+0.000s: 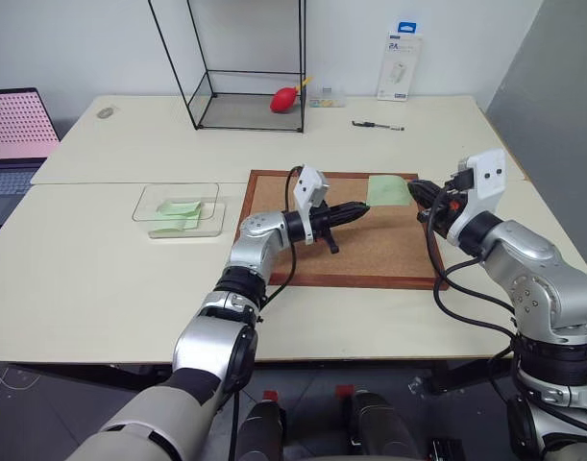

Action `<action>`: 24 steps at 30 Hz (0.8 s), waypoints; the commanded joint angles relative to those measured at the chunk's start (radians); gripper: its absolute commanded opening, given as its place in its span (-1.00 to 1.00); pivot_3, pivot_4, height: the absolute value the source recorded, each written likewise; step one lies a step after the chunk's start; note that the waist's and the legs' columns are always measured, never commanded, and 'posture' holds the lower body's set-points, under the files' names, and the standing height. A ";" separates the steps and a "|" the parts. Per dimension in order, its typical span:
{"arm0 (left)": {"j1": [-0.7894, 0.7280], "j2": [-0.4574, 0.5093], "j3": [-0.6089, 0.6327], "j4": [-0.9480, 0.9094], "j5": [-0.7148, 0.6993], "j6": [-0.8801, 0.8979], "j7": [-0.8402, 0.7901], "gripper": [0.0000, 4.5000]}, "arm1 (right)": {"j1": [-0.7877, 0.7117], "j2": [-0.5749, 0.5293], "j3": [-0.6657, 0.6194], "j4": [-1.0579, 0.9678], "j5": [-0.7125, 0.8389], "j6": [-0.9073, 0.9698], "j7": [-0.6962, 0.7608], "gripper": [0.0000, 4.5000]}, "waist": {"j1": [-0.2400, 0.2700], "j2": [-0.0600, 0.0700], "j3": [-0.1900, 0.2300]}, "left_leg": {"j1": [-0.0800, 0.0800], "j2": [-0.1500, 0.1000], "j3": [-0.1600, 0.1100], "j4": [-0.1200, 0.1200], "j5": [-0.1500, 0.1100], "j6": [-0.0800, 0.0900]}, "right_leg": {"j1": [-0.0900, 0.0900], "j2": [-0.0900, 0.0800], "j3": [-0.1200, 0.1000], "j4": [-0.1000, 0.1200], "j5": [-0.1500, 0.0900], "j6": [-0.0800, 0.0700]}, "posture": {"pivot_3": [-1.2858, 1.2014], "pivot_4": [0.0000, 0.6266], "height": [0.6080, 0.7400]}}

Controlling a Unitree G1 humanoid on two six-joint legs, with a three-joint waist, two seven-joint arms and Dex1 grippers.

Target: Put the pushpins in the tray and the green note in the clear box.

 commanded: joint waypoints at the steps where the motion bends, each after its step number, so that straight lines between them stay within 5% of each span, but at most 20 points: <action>1: 0.019 0.007 -0.003 -0.071 -0.021 0.018 0.011 -0.99 | 0.001 -0.015 0.004 -0.014 -0.015 -0.038 0.013 -1.00 | 0.000 0.000 0.000 | 0.000 0.000 0.000 0.000 0.000 0.000 | 0.000 0.000 0.000 0.000 0.000 0.000 | 0.03 -0.52 1.00; 8: 0.062 0.062 -0.050 -0.110 0.043 -0.027 0.052 -0.99 | 0.011 -0.038 0.040 -0.037 -0.021 -0.059 0.071 -1.00 | -0.001 0.000 0.000 | 0.000 0.000 0.000 0.000 0.000 0.000 | 0.000 0.000 0.000 0.000 0.000 0.000 | 0.03 -0.52 1.00; 17: 0.071 0.127 -0.114 -0.104 0.109 -0.183 0.040 -0.22 | 0.000 -0.088 0.075 -0.016 -0.060 -0.112 0.129 -1.00 | 0.002 0.000 0.000 | 0.000 0.000 0.000 0.000 0.000 0.000 | 0.000 0.000 0.000 -0.001 0.000 0.000 | 0.03 -0.52 1.00; 24: 0.025 0.089 -0.131 -0.158 0.077 -0.132 0.020 0.26 | -0.019 -0.099 0.112 -0.025 -0.067 -0.112 0.166 -1.00 | 0.002 0.000 0.000 | 0.000 0.000 0.000 0.000 0.000 0.000 | 0.000 0.000 0.000 -0.001 0.000 0.000 | 0.03 -0.52 1.00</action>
